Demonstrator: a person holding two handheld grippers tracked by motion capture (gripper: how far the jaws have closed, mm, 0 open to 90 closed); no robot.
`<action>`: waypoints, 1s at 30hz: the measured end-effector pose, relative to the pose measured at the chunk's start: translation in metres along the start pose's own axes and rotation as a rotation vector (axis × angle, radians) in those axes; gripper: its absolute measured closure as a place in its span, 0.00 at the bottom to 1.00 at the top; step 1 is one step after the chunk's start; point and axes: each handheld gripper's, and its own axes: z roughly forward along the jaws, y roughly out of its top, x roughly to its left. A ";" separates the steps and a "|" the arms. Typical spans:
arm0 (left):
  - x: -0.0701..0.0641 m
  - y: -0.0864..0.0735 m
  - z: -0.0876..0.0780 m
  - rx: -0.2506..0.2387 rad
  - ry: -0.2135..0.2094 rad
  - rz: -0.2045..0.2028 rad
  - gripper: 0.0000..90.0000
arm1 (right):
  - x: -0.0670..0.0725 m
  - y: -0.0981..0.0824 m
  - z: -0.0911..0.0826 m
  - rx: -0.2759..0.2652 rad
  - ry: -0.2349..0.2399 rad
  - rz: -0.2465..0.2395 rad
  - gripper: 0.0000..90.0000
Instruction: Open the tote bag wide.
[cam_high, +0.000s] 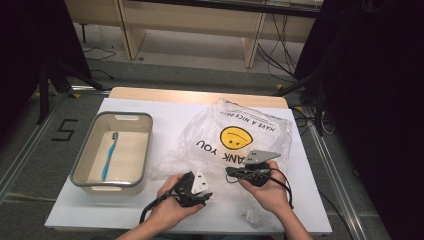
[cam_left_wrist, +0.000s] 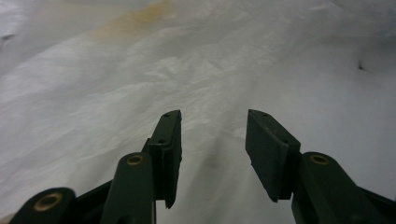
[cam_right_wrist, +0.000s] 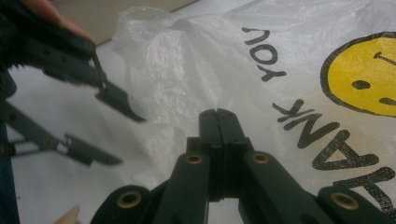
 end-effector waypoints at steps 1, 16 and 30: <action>-0.002 0.001 0.003 0.006 -0.017 0.002 0.61 | 0.000 0.001 0.000 -0.002 -0.001 0.003 1.00; 0.004 -0.002 0.025 0.040 -0.049 -0.047 0.65 | 0.000 0.001 0.000 -0.002 0.003 0.012 1.00; 0.006 0.001 0.027 0.070 -0.042 -0.101 0.97 | -0.003 0.003 -0.002 -0.019 -0.014 0.025 1.00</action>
